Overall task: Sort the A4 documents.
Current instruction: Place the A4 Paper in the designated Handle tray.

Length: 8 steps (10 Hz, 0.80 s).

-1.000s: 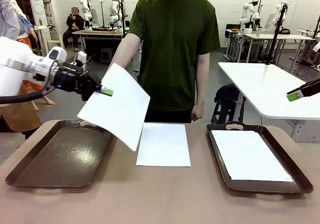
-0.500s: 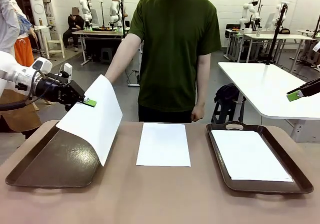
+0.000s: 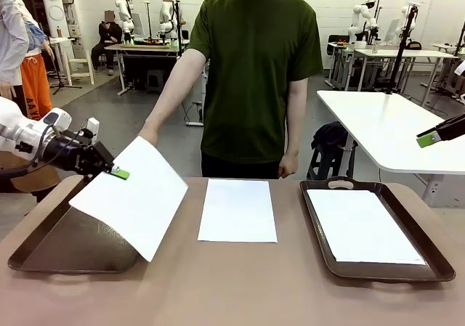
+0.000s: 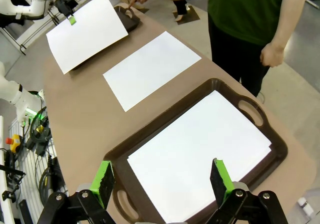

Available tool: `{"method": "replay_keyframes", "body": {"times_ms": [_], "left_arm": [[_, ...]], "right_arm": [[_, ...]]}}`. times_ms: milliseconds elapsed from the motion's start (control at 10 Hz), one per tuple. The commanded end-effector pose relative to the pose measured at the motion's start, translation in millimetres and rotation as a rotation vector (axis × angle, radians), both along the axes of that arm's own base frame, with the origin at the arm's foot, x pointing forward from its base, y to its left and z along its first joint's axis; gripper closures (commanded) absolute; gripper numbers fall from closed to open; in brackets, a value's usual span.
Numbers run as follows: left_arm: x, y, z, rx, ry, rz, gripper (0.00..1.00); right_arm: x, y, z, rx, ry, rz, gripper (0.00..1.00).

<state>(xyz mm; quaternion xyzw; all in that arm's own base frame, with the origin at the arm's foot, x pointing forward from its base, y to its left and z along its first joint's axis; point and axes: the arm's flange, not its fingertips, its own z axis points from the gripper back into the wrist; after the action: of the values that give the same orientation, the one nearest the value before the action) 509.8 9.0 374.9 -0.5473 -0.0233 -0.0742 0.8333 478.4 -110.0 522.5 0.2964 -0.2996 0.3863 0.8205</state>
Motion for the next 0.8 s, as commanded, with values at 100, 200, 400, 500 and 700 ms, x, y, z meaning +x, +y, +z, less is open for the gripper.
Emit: {"method": "replay_keyframes", "body": {"times_ms": [100, 200, 400, 500, 700], "left_arm": [[-2, 13, -4, 0.094, 0.065, 0.046, 0.99], [-4, 19, -10, 0.127, 0.071, 0.07, 0.99], [-2, 26, -19, 0.268, 0.069, 0.007, 0.99], [-1, 36, -24, 0.282, 0.038, 0.042, 0.99], [-1, 49, -30, 0.426, 0.011, 0.087, 0.99]], "right_arm": [[0, 1, 0, -0.001, -0.003, 0.005, 0.0], [0, 1, 0, -0.001, -0.003, 0.005, 0.0], [0, 1, 0, -0.001, -0.003, 0.005, 0.0], [0, 1, 0, -0.001, -0.003, 0.005, 0.0], [0, 1, 0, -0.001, -0.003, 0.005, 0.0]]}}
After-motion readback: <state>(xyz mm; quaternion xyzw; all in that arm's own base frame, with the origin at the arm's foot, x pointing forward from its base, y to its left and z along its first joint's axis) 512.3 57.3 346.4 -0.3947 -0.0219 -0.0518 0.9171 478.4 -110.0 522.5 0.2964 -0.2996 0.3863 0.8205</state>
